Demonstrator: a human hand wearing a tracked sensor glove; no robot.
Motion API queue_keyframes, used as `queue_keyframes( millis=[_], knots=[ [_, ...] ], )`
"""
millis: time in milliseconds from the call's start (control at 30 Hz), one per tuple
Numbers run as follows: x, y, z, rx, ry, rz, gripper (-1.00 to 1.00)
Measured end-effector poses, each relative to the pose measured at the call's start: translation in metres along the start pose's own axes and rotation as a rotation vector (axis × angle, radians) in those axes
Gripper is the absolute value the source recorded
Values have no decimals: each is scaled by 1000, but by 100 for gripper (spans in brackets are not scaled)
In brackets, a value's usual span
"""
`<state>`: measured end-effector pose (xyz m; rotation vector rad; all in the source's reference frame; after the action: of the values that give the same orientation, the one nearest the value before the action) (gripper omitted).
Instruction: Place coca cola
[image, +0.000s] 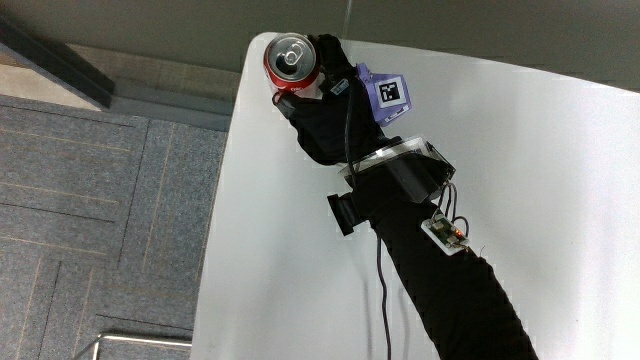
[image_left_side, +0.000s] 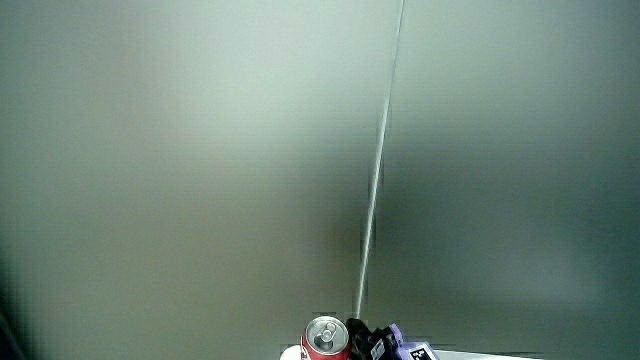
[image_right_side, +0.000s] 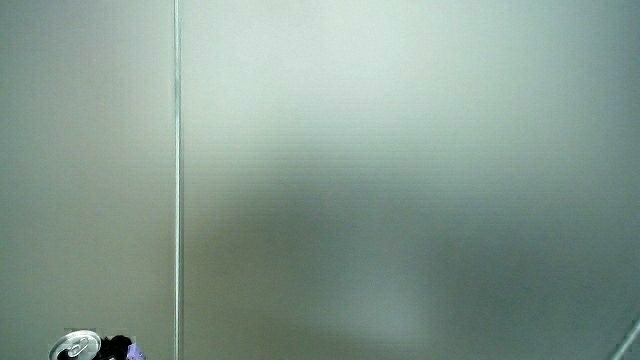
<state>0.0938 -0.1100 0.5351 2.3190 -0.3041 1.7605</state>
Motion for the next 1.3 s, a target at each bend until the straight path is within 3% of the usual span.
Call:
queue_keyframes(
  millis=[33,200,267,300,333,467,500,533,567,600,633,700,767,800,833,867,900,967,1100,1133,1300],
  knots=[
    [0,-1,1,0,-7,-26,0],
    [-2,-1,5,-6,-40,-41,0],
    [-1,1,6,4,-74,-25,0],
    [-5,1,7,-2,-58,-34,0],
    [-5,2,9,-2,-79,-8,0],
    [-6,0,8,-6,-97,-13,-25],
    [-7,-1,9,-6,-146,-25,-31],
    [-9,-2,7,-15,-92,-45,-38],
    [-12,-2,7,-22,-105,-73,-44],
    [-9,-2,7,-21,-154,-63,-50],
    [-10,-2,6,-24,-129,-54,-56],
    [-11,-3,6,-35,-194,-94,-69],
    [-2,-4,1,-2,-156,-74,-81],
    [-4,-4,0,-24,-169,-75,-88],
    [1,-4,0,-31,-195,-80,-94],
    [-15,-5,1,-79,-279,-110,-100],
    [-12,-5,0,-88,-292,-118,-100],
    [3,-4,0,-61,-426,-135,-100],
    [-11,-9,-1,-70,-536,-136,-100],
    [-9,-10,-1,-76,-580,-154,-100],
    [-13,-16,-1,-112,-685,-126,-100]
  ],
)
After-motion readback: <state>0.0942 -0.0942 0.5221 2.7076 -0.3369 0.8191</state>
